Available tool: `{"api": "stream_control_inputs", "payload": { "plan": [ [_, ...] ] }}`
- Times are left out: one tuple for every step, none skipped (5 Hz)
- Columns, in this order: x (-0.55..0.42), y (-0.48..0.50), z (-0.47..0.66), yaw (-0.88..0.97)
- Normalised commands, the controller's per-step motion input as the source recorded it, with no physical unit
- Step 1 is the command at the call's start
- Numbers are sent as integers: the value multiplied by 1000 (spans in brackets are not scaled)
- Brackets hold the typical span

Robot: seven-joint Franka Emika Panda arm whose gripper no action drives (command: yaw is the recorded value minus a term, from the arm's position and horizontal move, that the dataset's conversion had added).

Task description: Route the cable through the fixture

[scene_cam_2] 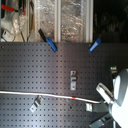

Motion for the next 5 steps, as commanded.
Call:
{"api": "stream_control_inputs", "payload": {
  "plan": [
    [-418,-114,-7,491],
    [-411,-25,-7,480],
    [-360,69,-4,337],
    [-385,20,13,354],
    [-410,17,37,374]
  ]
}}
